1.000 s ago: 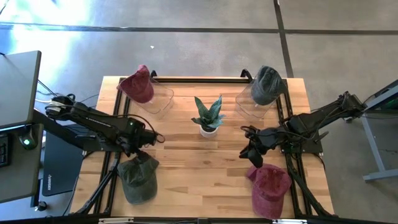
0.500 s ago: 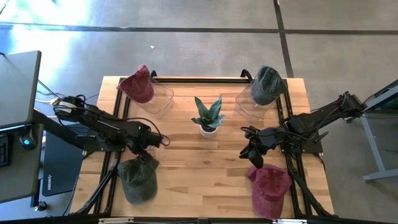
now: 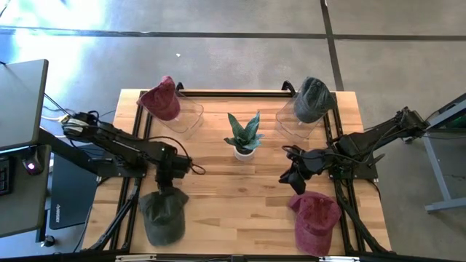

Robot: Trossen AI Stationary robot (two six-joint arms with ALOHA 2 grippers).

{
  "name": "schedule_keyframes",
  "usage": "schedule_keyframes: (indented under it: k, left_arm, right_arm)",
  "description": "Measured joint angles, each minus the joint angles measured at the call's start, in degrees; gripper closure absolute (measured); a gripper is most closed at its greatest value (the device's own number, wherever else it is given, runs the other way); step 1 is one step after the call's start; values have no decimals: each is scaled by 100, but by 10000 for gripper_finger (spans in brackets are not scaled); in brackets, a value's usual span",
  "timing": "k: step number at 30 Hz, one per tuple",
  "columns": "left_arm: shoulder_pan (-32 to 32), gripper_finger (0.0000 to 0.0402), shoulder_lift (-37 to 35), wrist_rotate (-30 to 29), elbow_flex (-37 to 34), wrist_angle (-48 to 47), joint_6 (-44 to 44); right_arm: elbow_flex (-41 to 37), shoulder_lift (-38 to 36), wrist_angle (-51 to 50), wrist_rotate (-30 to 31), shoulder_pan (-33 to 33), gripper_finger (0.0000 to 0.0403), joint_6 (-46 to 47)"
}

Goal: Pick & Place hat
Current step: Put the black cap into the right transparent bin

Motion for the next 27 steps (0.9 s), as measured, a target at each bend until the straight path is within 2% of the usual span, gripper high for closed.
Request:
schedule_keyframes:
  k: [5,9,11,14,19,21,23,27]
  left_arm:
    - [2,399,-555,251,672,-534,314]
    - [2,400,-1005,120,1641,-1326,572]
    - [2,400,-1091,-225,2272,-1761,666]
    - [2,400,-1121,-1103,3301,-2522,838]
    - [0,401,-1001,-2645,4587,-2837,1211]
    - [-2,401,-898,-2927,4703,-2769,1437]
    - [-108,401,-775,-2949,4581,-2665,1595]
    - [-542,401,-455,-2941,3833,-2135,1860]
  right_arm:
    - [0,0,4,329,0,303,184]
    - [0,0,125,664,0,303,178]
    - [0,0,171,901,0,303,175]
    - [0,0,291,1223,0,303,102]
    - [0,0,395,1494,-35,303,81]
    - [0,0,488,1444,-71,303,81]
    - [0,0,605,1401,-110,303,83]
    - [0,0,766,1391,-155,303,86]
